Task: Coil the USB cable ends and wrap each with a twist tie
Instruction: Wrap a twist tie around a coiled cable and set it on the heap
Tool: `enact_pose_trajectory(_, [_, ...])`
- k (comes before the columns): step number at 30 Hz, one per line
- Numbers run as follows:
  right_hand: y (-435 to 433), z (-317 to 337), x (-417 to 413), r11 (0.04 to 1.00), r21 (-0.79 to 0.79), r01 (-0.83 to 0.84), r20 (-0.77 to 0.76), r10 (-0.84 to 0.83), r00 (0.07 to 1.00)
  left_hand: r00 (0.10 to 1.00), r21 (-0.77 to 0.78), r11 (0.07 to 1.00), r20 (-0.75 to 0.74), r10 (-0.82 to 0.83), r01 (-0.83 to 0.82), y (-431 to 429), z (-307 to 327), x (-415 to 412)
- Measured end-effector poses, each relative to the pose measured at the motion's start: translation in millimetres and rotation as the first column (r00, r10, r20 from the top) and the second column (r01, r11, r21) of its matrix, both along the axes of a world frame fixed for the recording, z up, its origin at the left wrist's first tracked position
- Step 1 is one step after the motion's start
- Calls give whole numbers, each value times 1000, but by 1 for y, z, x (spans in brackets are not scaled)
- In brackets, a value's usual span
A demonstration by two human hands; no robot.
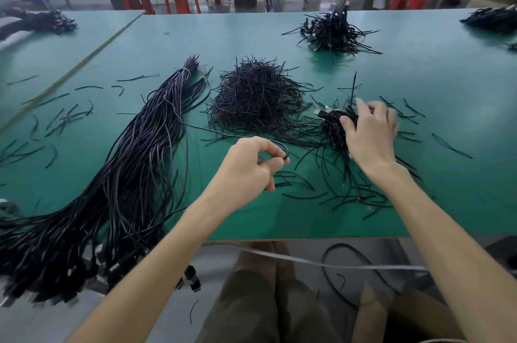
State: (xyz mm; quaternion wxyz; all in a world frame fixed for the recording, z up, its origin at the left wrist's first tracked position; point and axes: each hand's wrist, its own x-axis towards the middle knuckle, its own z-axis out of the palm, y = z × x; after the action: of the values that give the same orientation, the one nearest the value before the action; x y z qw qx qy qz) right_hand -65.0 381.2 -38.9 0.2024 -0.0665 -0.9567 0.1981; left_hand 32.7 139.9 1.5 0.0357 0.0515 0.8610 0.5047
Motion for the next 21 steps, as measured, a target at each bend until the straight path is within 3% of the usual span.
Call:
enact_pose_trajectory(3, [-26,15,18,972,81,-222,-159,232,960,1000,13,1000,-12,-21,21,2,-2,-1])
enact_pose_trajectory(5, [-52,20,35,834,114,-539,-166,551,818,998,13,998,-22,-63,63,7,-3,0])
enact_pose_trajectory(7, [-77,14,51,635,-72,-769,-115,761,639,994,27,995,-34,-100,101,10,-3,-1])
enact_pose_trajectory(8, [-83,12,54,572,-250,-781,-107,786,609,994,45,993,-35,-104,106,9,-4,-1])
enact_pose_trajectory(10, [-84,10,53,565,-412,-715,-99,752,652,994,64,993,-33,-101,103,2,-6,-3])
enact_pose_trajectory(14, [-73,1,48,634,-381,-673,-52,712,700,996,-21,996,-23,-92,91,-15,-19,-9])
enact_pose_trajectory(17, [-67,-4,41,697,-447,-561,-83,592,802,993,-75,991,-31,-115,112,-24,-25,-12])
enact_pose_trajectory(21, [-49,2,27,677,-650,-345,-135,344,929,952,-150,946,154,-264,286,-45,-25,-13])
